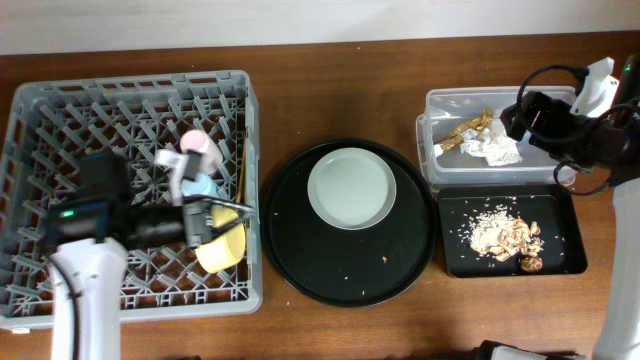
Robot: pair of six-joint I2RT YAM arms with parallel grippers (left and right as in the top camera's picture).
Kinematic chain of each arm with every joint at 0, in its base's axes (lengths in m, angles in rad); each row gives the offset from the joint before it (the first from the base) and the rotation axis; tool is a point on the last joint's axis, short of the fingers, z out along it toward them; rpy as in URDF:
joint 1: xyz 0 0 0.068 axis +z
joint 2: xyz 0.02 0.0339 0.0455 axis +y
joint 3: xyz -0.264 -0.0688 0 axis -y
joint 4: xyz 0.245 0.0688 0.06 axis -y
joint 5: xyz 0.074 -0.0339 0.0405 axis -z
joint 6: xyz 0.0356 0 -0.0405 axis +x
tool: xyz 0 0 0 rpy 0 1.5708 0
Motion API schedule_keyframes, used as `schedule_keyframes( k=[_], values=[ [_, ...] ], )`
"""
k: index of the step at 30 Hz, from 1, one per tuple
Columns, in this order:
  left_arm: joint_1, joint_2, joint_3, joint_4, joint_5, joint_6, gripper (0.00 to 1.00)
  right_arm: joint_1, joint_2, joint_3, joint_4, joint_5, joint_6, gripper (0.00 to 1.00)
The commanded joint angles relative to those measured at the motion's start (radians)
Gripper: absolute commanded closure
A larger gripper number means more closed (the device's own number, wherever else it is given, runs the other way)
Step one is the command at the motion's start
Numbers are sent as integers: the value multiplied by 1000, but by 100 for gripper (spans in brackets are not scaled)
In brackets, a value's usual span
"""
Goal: Sort waste into correct bins and load items into the dishwasher rack
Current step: 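Tip yellow bowl upside down in the rack and release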
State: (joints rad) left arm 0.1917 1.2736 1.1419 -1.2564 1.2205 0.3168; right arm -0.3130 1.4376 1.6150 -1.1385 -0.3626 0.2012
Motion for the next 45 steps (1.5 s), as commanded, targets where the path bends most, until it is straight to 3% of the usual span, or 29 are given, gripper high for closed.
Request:
schedule_keyframes(
  k=[1,5,10,13,25,31,34,37,41,45],
  values=[
    [-195,-11,11,119,-456,-381,100,-2,-4,16,1,9,-10,1],
    [-411,-11,11,156,-976,-645,100,-2,-4,16,1,9,-10,1],
    [-523,-11,11,37,-1372,-785,100,-2,-4,16,1,9,-10,1],
    [-523,-11,11,-13,-1473,-824,100,-2,-4,16,1,9,-10,1],
    [-505,-11,98,23,-1529,-817,96,-2,-4,16,1,9,-10,1],
    [-357,97,98,-137,-1524,-817,96,-2,-4,16,1,9,-10,1],
    [-339,161,98,-130,-1519,-817,96,-2,-4,16,1,9,-10,1],
    [-339,201,96,-77,-1415,-766,95,-2,-4,16,1,9,-10,1],
    [-339,209,95,-7,-1148,-624,95,-2,-4,16,1,9,-10,1],
    [-336,170,129,-7,-1155,-614,94,-2,-4,16,1,9,-10,1]
  ],
)
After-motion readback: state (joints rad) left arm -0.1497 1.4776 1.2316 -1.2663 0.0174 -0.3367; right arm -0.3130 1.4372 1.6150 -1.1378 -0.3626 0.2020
